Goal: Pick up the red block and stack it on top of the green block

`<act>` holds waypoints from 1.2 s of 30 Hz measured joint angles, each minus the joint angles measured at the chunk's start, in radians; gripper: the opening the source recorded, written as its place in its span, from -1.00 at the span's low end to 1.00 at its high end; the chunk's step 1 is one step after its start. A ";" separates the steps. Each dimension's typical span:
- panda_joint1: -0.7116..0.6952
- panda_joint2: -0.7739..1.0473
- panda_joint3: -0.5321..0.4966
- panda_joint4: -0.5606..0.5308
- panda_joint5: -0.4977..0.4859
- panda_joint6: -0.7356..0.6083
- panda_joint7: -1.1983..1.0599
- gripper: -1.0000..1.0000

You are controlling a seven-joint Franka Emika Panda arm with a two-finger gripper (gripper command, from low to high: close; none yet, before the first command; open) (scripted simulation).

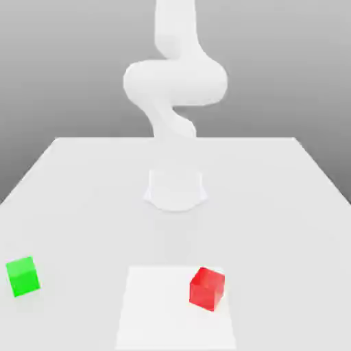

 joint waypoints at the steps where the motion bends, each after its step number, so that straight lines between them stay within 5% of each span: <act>1: 0.010 0.043 -0.005 -0.021 0.025 0.022 0.013 0.00; 13: 0.062 0.499 0.060 -0.251 0.166 0.264 0.254 0.00; 21: 0.079 0.757 0.070 -0.387 -0.048 0.441 0.604 0.00; 28: 0.094 0.947 0.044 -0.367 -0.096 0.603 0.649 0.00; 29: 0.096 0.970 0.042 -0.365 -0.097 0.622 0.650 -1.00; 36: 0.096 0.973 0.042 -0.364 -0.101 0.626 0.654 -1.00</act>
